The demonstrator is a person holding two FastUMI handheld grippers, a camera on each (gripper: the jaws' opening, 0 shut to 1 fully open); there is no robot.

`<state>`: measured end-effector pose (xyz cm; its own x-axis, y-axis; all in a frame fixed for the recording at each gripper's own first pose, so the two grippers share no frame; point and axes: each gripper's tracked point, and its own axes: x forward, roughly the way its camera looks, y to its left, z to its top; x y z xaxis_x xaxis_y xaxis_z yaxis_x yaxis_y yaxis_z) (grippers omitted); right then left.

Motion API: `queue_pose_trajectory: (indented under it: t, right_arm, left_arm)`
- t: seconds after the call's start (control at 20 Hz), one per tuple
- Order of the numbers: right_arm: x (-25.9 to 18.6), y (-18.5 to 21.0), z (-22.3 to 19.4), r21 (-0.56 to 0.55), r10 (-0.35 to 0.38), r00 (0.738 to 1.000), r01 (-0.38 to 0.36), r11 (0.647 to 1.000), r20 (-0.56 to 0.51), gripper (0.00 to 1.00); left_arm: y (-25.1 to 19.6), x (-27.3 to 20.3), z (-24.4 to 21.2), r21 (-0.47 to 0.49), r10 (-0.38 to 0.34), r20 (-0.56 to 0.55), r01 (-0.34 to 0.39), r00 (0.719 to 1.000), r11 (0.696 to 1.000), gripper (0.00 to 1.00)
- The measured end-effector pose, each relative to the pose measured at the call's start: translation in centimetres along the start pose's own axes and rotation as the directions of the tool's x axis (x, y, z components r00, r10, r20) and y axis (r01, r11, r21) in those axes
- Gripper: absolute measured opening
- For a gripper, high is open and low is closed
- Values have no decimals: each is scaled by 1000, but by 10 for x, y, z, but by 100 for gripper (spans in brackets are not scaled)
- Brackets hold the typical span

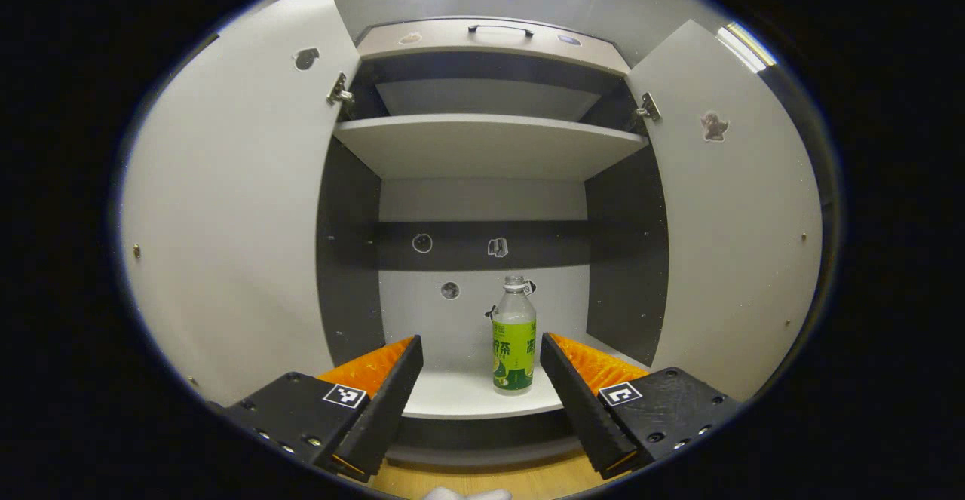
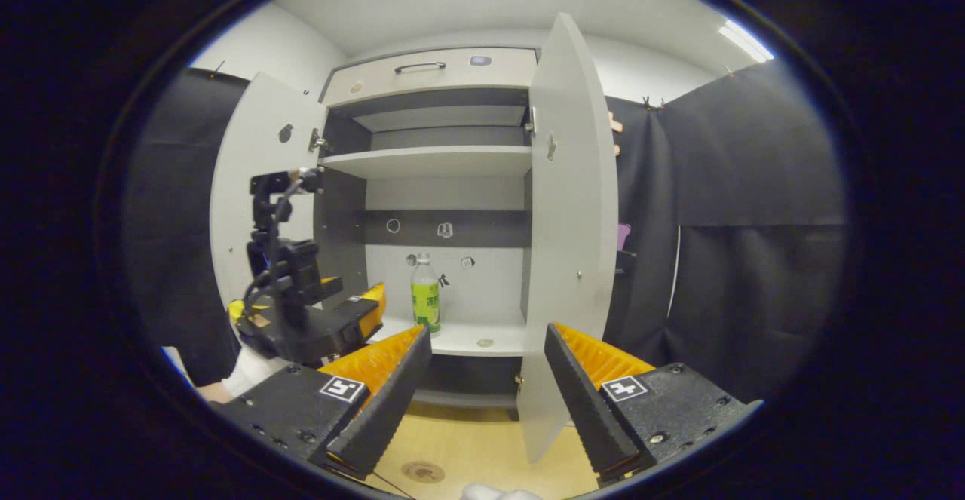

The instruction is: Grasp the bottle in the cabinet with the left hand and place it on the coaster, then close the right door with the right hand and the left door with the left hand.

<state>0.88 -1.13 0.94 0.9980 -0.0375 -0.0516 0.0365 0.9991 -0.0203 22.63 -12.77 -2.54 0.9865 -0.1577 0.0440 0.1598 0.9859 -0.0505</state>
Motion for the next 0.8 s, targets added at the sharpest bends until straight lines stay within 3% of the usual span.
queue_pose_trajectory:
  t: [0.3,0.8]
  right_arm:
    - [1,-10,-3,-18,-49,998,48,999,-33,99]
    - [25,-9,-19,1,-24,995,24,1000,-99,100]
  left_arm:
    - [-27,95,-25,-11,6,-16,-6,1000,1000,96]
    - [-33,149,-51,5,41,-59,-40,997,999,96]
